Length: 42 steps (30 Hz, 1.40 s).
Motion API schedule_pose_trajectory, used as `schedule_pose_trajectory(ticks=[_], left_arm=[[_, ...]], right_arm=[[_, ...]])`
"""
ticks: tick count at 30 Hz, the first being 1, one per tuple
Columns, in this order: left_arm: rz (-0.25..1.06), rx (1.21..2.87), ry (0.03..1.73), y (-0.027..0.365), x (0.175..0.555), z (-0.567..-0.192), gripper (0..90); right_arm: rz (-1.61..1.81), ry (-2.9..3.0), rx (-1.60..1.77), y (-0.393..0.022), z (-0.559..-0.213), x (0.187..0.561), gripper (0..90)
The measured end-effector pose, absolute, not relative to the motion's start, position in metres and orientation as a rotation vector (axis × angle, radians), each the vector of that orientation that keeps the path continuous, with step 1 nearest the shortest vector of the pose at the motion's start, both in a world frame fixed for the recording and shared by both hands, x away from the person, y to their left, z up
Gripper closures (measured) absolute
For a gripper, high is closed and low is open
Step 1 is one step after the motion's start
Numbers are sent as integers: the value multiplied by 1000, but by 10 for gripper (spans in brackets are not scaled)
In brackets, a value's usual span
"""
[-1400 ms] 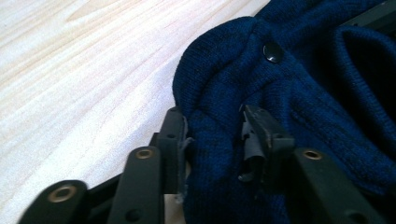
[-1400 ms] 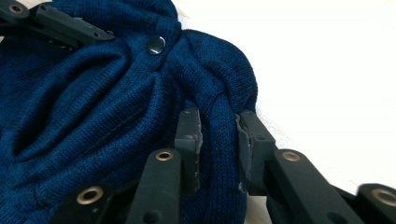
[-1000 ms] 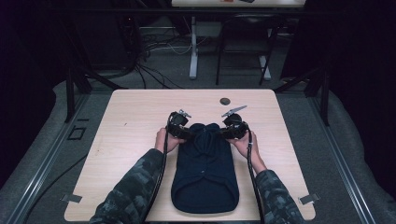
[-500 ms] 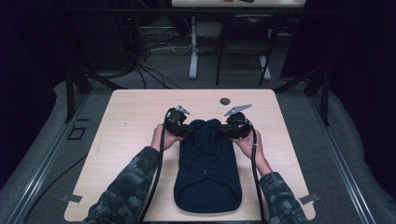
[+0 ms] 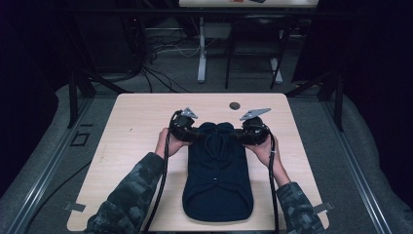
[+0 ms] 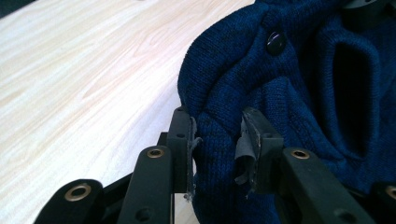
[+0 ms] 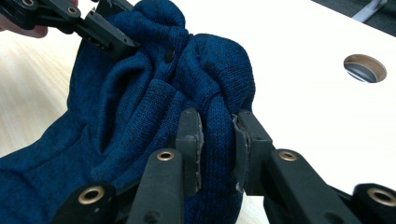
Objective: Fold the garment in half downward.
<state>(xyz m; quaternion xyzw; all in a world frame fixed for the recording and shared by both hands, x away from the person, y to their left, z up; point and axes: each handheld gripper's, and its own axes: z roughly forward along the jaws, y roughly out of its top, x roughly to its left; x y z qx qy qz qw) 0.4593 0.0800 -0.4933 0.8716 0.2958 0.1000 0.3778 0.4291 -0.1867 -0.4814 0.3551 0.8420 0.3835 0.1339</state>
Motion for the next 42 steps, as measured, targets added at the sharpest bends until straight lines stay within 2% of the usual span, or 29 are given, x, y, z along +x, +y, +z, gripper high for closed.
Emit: schedule_pose_trajectory(ticks=[11,28,37,42], left_arm=[[326,2215,668,77,447,-479,684],[475,2224,545,70,426,-462,686],[461,2222,523,72,420,-455,678],[402,2239,536,73,419,-452,645]], right_arm=[[1113,2476,1002,-196,-468,420,703],[1103,2456,954,-201,-457,405,710],[1134,2452,933,-205,-455,398,724],[1113,2435,894,-204,-454,392,747]])
